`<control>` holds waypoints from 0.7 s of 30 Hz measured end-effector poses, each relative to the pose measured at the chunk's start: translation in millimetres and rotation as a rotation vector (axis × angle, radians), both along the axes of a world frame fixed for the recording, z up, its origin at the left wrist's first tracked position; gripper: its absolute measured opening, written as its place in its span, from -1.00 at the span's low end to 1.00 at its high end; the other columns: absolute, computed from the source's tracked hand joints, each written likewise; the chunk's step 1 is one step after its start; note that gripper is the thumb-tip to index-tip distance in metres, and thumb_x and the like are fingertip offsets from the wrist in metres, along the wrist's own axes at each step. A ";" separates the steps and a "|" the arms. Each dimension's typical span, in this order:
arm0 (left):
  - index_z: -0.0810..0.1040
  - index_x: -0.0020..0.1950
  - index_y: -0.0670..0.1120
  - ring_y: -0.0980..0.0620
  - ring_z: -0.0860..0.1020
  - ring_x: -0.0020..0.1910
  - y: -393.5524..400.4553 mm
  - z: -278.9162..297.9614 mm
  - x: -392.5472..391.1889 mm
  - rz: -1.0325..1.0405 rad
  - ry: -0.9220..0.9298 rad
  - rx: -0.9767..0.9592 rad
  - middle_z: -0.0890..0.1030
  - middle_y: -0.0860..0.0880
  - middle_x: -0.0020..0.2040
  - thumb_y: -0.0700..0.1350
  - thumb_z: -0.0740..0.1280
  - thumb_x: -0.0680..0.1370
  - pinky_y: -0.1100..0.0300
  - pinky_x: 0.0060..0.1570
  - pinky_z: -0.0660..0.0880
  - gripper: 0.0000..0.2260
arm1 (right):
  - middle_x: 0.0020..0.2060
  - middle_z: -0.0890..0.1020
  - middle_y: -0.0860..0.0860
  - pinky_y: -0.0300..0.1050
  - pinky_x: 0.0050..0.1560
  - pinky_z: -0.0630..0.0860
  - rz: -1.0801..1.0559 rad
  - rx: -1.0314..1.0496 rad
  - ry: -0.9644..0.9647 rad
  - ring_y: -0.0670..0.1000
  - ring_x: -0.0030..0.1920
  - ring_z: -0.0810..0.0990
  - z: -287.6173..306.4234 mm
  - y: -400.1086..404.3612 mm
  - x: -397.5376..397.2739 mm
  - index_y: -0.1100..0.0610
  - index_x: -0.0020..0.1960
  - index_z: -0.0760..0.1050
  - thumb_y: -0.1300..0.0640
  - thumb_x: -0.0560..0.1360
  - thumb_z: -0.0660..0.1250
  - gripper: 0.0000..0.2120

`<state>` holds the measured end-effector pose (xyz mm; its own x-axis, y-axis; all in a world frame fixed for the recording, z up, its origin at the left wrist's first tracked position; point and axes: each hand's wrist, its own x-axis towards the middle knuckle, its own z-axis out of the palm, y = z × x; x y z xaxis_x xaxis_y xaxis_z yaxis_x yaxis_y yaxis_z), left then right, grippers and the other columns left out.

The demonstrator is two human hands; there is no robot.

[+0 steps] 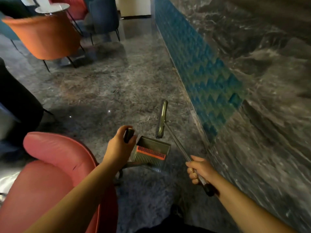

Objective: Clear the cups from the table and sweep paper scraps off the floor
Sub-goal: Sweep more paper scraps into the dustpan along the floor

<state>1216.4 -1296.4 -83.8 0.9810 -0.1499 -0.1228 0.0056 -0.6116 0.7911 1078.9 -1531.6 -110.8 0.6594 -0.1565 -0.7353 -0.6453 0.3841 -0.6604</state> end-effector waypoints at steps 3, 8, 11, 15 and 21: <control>0.41 0.19 0.22 0.02 0.60 -0.36 -19.2 9.2 65.2 0.049 0.017 -0.022 0.60 0.02 -0.19 0.01 0.36 0.57 0.17 -0.46 0.51 -0.75 | -0.60 0.31 0.01 -0.39 -0.61 0.19 0.032 0.020 0.004 -0.11 -0.69 0.24 5.9 -27.5 74.5 0.23 0.33 0.28 0.35 0.61 0.10 -0.70; 0.42 0.19 0.22 0.09 0.59 -0.43 -38.7 8.0 176.9 0.119 0.041 -0.083 0.59 0.03 -0.21 0.01 0.37 0.57 0.30 -0.55 0.44 -0.75 | -0.60 0.32 0.01 -0.37 -0.63 0.18 0.079 0.043 -0.008 -0.10 -0.68 0.24 4.7 -57.2 203.7 0.16 0.22 0.38 0.35 0.61 0.10 -0.76; 0.39 0.17 0.28 0.08 0.59 -0.45 -46.6 3.1 254.6 0.092 0.065 -0.072 0.60 0.01 -0.20 0.03 0.37 0.56 0.24 -0.56 0.47 -0.74 | -0.58 0.31 0.02 -0.38 -0.62 0.18 0.105 0.034 0.002 -0.11 -0.68 0.24 -1.7 -66.6 287.3 0.14 0.13 0.36 0.35 0.61 0.09 -0.82; 0.38 0.24 0.27 0.03 0.61 -0.36 -60.1 -1.4 356.7 0.016 0.086 -0.023 0.60 0.01 -0.08 0.04 0.36 0.56 0.14 -0.44 0.57 -0.70 | -0.50 0.30 0.05 -0.37 -0.61 0.19 0.130 0.000 0.009 -0.10 -0.67 0.25 -1.8 -76.5 393.2 0.13 0.26 0.33 0.33 0.62 0.10 -0.74; 0.39 0.23 0.28 0.04 0.61 -0.31 -92.8 6.4 500.5 -0.006 0.083 -0.019 0.61 0.01 -0.08 0.03 0.36 0.57 0.17 -0.41 0.54 -0.70 | -0.52 0.31 0.04 -0.37 -0.62 0.20 0.121 0.030 -0.021 -0.10 -0.67 0.26 8.1 -99.9 529.1 0.10 0.31 0.33 0.33 0.62 0.10 -0.69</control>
